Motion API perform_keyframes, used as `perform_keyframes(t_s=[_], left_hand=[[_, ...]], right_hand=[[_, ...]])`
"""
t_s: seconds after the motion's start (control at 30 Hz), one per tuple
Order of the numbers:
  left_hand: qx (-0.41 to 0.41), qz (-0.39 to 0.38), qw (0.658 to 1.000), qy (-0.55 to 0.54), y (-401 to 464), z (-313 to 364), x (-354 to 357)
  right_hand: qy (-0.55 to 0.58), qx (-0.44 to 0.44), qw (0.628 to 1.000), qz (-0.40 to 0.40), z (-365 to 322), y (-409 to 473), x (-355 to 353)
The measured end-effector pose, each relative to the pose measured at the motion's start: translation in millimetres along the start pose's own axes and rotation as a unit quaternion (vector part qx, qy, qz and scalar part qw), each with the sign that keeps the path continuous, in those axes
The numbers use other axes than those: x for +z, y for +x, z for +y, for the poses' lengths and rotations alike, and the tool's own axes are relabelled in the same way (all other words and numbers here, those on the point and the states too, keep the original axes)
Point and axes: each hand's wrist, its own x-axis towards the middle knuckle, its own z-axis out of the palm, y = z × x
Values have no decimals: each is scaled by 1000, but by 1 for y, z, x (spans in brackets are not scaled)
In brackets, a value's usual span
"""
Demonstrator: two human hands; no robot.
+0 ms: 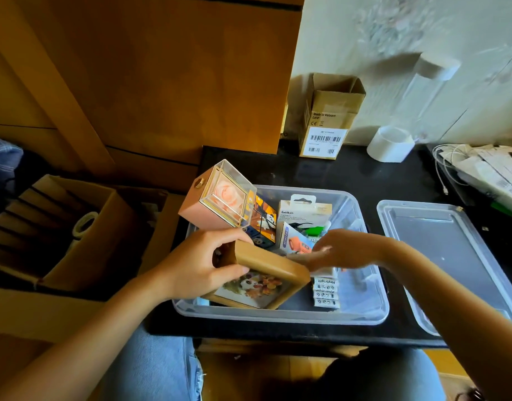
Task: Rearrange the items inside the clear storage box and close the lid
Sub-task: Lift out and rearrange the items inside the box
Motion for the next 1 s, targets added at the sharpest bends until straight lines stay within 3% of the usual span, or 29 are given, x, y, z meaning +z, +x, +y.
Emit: perform_keyframes(t_s=[0.07,0.13,0.6,0.73,1.0], left_hand=[[-10,14,1000,-25,-1,-2,-1],[-13,25,999,-46,-3,-3,-3],[11,10,998,-65,-7,5,-8],[12,23,997,-79,-12,2,-12],[21,31,995,-88,-16,1,-11]], right_hand=[[133,23,990,-30,1,-4,-8],[175,27,983,-56,1,-5,-11],[193,-70,979,-11,-9,-5,-19],[204,-68,976,22,-8,-5,-17],[121,-49,991,-2,-25,10,12]])
